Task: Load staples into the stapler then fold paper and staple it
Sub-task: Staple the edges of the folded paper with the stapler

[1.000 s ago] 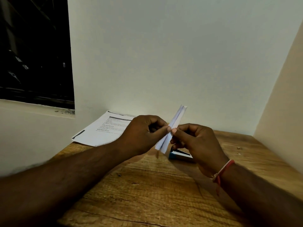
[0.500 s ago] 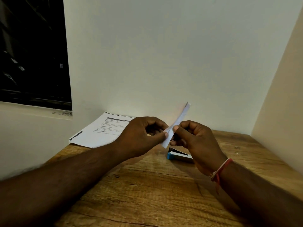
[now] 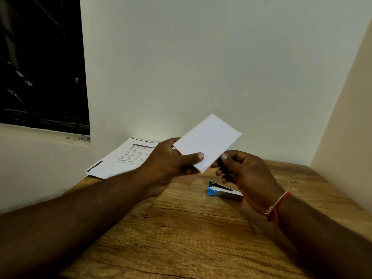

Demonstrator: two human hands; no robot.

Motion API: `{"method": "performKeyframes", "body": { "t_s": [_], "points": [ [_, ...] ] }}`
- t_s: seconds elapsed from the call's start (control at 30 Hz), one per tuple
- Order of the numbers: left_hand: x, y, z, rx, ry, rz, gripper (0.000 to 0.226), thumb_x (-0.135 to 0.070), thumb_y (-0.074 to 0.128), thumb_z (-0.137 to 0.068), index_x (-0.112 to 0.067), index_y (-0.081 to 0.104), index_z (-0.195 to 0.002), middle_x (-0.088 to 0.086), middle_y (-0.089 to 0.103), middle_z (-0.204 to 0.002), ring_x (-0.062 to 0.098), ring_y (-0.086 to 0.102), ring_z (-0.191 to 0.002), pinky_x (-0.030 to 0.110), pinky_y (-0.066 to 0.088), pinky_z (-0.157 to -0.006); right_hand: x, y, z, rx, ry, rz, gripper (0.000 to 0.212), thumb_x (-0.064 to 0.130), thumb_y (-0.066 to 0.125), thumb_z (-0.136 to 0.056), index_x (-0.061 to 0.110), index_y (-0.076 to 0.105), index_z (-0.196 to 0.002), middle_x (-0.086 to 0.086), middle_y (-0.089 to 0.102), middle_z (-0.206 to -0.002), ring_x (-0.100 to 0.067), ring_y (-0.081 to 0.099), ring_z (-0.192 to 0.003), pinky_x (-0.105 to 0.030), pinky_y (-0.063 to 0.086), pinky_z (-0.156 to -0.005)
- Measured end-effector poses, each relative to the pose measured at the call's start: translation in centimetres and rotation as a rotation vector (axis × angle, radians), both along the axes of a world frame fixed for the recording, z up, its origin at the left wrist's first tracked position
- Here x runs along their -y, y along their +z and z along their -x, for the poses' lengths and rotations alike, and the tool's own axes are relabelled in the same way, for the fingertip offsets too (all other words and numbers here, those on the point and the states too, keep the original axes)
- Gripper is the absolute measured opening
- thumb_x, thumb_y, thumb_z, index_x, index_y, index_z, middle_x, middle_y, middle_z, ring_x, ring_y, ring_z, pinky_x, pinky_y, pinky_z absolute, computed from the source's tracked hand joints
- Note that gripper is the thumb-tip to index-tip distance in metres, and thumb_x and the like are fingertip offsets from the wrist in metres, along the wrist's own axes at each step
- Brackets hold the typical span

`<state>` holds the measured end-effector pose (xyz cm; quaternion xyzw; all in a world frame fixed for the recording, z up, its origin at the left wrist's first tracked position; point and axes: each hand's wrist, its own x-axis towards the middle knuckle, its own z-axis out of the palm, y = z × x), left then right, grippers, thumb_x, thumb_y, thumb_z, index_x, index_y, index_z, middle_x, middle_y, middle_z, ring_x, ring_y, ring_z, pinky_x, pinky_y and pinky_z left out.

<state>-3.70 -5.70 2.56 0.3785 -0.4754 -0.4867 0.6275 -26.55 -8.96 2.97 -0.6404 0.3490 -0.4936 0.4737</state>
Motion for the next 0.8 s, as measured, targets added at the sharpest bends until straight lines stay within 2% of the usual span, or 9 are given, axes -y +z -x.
{"method": "performKeyframes", "body": {
  "t_s": [0.07, 0.13, 0.23, 0.33, 0.37, 0.43, 0.5, 0.63, 0.8],
  "points": [
    [0.0, 0.2, -0.6, 0.121, 0.159, 0.078, 0.081, -0.002, 0.098, -0.082, -0.022, 0.06, -0.151, 0.016, 0.08, -0.13, 0.036, 0.081, -0.118, 0.051, 0.071, -0.086, 0.5, -0.1, 0.7, -0.346, -0.093, 0.113, 0.02, 0.039, 0.073, -0.102, 0.023, 0.084, -0.105, 0.002, 0.085, -0.098, -0.015, 0.074, -0.087, -0.033, 0.058, -0.079],
    [-0.3, 0.4, -1.0, 0.244, 0.274, 0.154, 0.092, -0.004, 0.097, -0.084, -0.037, 0.053, -0.157, 0.013, 0.079, -0.126, 0.029, 0.083, -0.111, 0.047, 0.072, -0.079, 0.5, -0.6, 1.0, -0.732, -0.112, 0.201, 0.035, 0.063, 0.084, -0.084, 0.035, 0.082, -0.104, 0.015, 0.081, -0.102, -0.003, 0.072, -0.092, -0.023, 0.054, -0.078],
    [-0.7, 1.0, -1.0, 0.319, 0.337, 0.259, 0.079, -0.003, 0.093, -0.088, -0.04, 0.06, -0.149, 0.009, 0.076, -0.129, 0.03, 0.085, -0.102, 0.045, 0.073, -0.075, 0.2, -1.3, 0.6, -0.967, -0.104, 0.239, 0.047, 0.069, 0.092, -0.07, 0.04, 0.081, -0.105, 0.021, 0.07, -0.109, -0.001, 0.066, -0.096, -0.021, 0.053, -0.079],
    [-1.1, 1.2, -0.6, 0.387, 0.372, 0.33, 0.045, -0.005, 0.09, -0.093, -0.028, 0.078, -0.129, -0.001, 0.081, -0.125, 0.022, 0.086, -0.089, 0.052, 0.073, -0.082, -0.1, -1.5, 0.1, -0.885, -0.116, 0.27, 0.028, 0.054, 0.09, -0.082, 0.036, 0.08, -0.1, 0.015, 0.075, -0.102, -0.001, 0.069, -0.092, -0.022, 0.055, -0.078],
    [-1.1, 1.2, -0.5, 0.407, 0.372, 0.341, 0.038, -0.006, 0.09, -0.094, -0.025, 0.081, -0.125, -0.01, 0.084, -0.114, 0.014, 0.085, -0.082, 0.047, 0.072, -0.083, -0.1, -1.6, 0.0, -0.804, -0.104, 0.266, 0.023, 0.05, 0.088, -0.086, 0.033, 0.08, -0.1, 0.01, 0.078, -0.098, -0.004, 0.072, -0.089, -0.025, 0.058, -0.076],
    [-1.3, 1.1, -0.4, 0.461, 0.361, 0.342, 0.036, -0.005, 0.089, -0.094, -0.02, 0.081, -0.125, -0.027, 0.077, -0.075, -0.003, 0.071, -0.06, 0.022, 0.065, -0.074, -0.1, -1.7, -0.3, -0.478, -0.039, 0.154, 0.016, 0.039, 0.081, -0.097, 0.024, 0.08, -0.103, -0.004, 0.082, -0.098, -0.018, 0.075, -0.086, -0.035, 0.062, -0.076],
    [-1.7, 1.0, -0.1, 0.489, 0.341, 0.32, 0.043, -0.004, 0.091, -0.092, -0.021, 0.079, -0.129, -0.028, 0.071, -0.061, -0.008, 0.068, -0.056, 0.008, 0.051, -0.068, -0.1, -1.5, -0.5, -0.137, 0.055, -0.03, 0.027, 0.034, 0.074, -0.1, 0.01, 0.08, -0.112, -0.012, 0.082, -0.104, -0.025, 0.072, -0.087, -0.036, 0.06, -0.078],
    [-1.7, 0.8, -0.2, 0.458, 0.312, 0.308, 0.057, -0.005, 0.096, -0.086, -0.03, 0.076, -0.134, -0.003, 0.089, -0.105, 0.01, 0.086, -0.096, 0.028, 0.067, -0.09, -0.3, -1.0, -0.7, 0.184, 0.211, -0.213, 0.042, 0.03, 0.067, -0.102, -0.003, 0.072, -0.127, -0.018, 0.077, -0.113, -0.026, 0.07, -0.086, -0.041, 0.059, -0.08],
    [-1.8, 0.7, 0.1, 0.448, 0.257, 0.32, 0.063, -0.003, 0.095, -0.086, -0.028, 0.073, -0.139, 0.002, 0.086, -0.119, 0.012, 0.085, -0.107, 0.041, 0.068, -0.101, -0.5, -0.8, -0.7, 0.235, 0.257, -0.272, 0.043, 0.031, 0.066, -0.104, -0.001, 0.072, -0.132, -0.02, 0.077, -0.127, -0.025, 0.072, -0.09, -0.044, 0.06, -0.086]
  ]
}}
